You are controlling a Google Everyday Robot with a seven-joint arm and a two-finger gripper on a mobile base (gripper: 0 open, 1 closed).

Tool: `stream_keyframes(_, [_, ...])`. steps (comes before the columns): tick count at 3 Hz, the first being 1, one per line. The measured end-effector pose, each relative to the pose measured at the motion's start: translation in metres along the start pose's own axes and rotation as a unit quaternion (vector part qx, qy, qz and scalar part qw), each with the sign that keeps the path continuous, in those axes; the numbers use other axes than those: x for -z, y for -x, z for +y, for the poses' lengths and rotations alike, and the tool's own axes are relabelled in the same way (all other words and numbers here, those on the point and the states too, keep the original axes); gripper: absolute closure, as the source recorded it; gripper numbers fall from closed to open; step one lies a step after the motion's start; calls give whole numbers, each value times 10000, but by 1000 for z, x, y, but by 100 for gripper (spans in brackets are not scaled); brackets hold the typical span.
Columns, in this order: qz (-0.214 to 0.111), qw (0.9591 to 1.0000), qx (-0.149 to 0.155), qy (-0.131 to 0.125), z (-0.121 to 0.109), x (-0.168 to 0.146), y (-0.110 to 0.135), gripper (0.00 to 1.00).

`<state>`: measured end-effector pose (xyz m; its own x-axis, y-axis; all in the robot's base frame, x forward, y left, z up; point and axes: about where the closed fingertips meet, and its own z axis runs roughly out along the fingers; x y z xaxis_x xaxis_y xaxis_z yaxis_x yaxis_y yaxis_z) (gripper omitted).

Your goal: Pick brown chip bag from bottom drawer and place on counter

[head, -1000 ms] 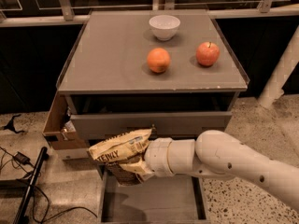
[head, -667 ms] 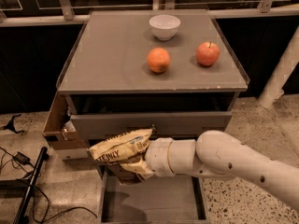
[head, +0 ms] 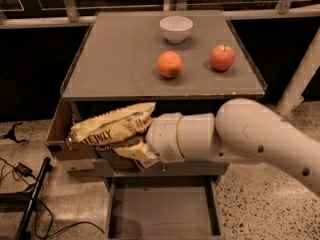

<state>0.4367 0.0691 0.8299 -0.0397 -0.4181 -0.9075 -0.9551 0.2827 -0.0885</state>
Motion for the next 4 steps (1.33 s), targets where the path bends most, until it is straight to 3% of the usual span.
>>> stream_keyframes(1, [-121,9990,422,122,-11,9,80,100])
stream_keyframes(2, [-500,9954,788,194,-20,6,148,100])
stream_keyframes(3, [-506,9954,794,189,-20,6,148,100])
stream_keyframes(4, [-632,9922,1075,58,-32,0,181,100])
